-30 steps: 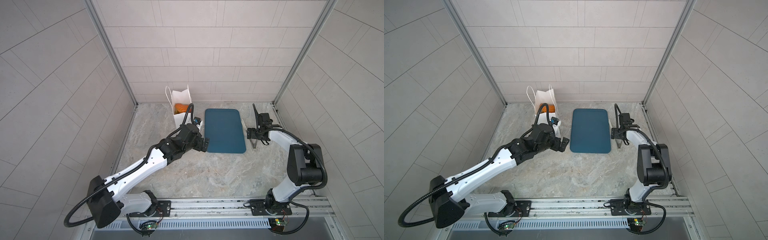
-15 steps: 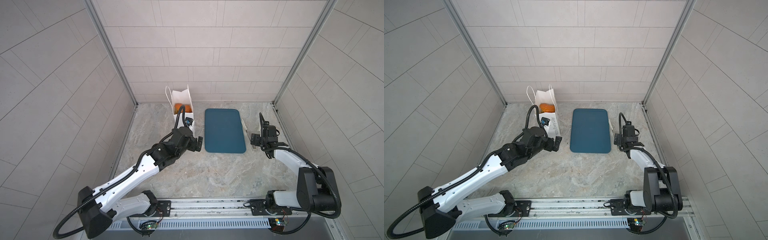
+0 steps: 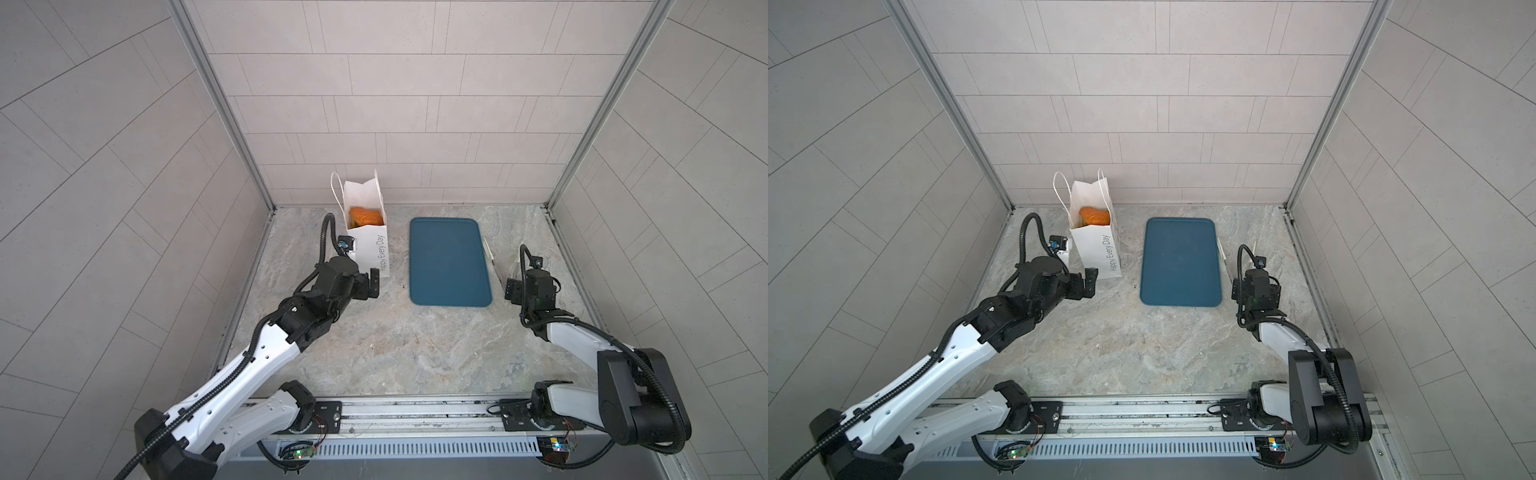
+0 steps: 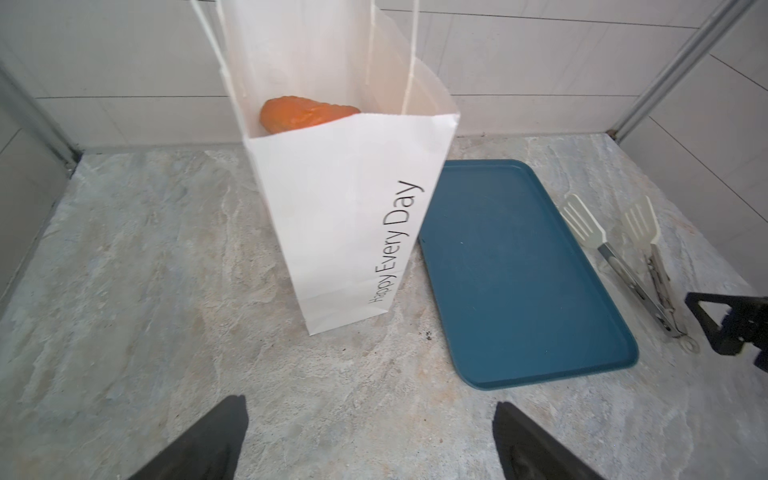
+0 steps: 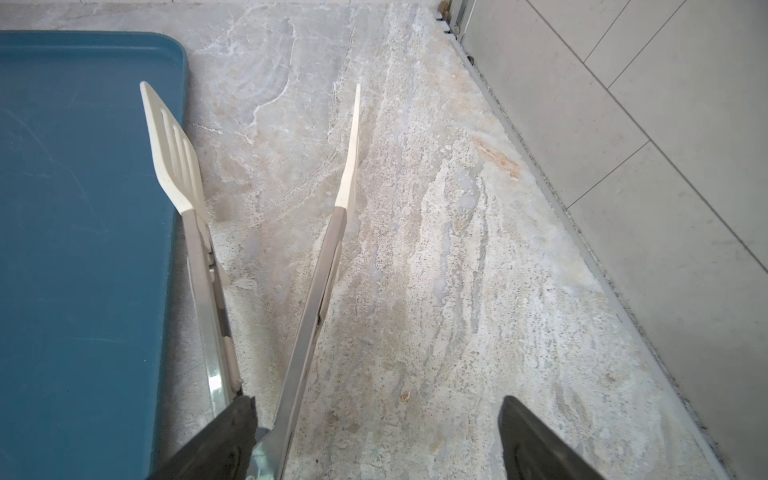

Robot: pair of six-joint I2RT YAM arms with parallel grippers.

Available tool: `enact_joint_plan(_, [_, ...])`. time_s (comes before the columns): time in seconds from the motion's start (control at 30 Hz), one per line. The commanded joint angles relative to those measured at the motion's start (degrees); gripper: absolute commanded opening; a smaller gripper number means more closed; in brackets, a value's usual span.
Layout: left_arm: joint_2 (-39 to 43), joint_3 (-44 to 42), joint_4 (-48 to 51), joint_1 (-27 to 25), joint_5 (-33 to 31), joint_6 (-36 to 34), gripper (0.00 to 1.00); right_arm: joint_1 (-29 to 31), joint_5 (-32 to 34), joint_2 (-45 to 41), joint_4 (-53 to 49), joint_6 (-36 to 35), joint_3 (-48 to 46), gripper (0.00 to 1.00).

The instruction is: Place the fake bread into the paper bag

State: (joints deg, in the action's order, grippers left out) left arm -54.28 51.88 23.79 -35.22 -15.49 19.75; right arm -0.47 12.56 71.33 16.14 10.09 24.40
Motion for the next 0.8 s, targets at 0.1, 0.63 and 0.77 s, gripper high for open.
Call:
enact_joint_plan(0.1, [2.34,-2.37,3.15,4.56,-3.40,2.04,1.00,0.55,2.60,-0.06,8.68,-1.48,-1.18,0.93])
enact_joint_plan(0.63, [2.97,-6.59,0.86,11.08,-13.53,2.43,1.00,8.20,11.09,13.08,24.47,-8.15,0.47,1.00])
enact_joint_plan(0.77, [3.61,-8.16,-1.62,12.42,-18.13,0.81,1.00,7.27,9.37,13.22,21.83,-7.18,1.79,1.00])
